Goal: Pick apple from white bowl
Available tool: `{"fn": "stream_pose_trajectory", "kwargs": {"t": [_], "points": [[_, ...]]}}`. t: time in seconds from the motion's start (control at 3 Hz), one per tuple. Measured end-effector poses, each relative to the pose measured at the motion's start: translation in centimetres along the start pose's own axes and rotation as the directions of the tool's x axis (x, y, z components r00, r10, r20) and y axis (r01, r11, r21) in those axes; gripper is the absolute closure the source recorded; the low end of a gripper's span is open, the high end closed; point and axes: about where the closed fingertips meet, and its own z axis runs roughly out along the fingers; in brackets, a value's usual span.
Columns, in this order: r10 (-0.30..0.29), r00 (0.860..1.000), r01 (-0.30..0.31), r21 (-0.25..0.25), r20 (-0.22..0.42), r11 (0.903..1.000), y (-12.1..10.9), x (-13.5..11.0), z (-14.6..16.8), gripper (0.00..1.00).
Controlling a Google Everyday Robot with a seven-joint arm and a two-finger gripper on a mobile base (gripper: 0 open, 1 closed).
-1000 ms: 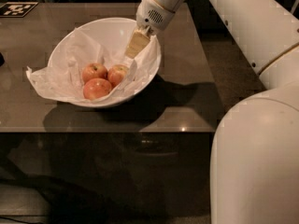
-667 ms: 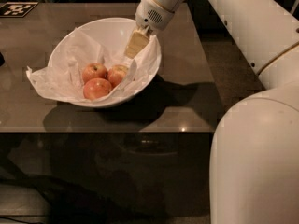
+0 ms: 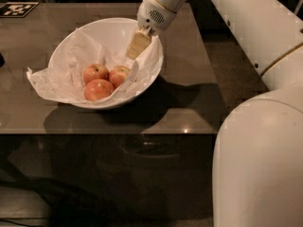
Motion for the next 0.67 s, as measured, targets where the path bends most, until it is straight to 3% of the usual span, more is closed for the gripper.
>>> {"fn": "stream_pose_trajectory", "kwargs": {"t": [0.33,0.67], "points": [[0.000,1.000,0.000,0.000,0.000,1.0000,0.00,0.00,0.00,0.11],[0.000,1.000,0.000,0.000,0.000,1.0000,0.00,0.00,0.00,0.00]]}}
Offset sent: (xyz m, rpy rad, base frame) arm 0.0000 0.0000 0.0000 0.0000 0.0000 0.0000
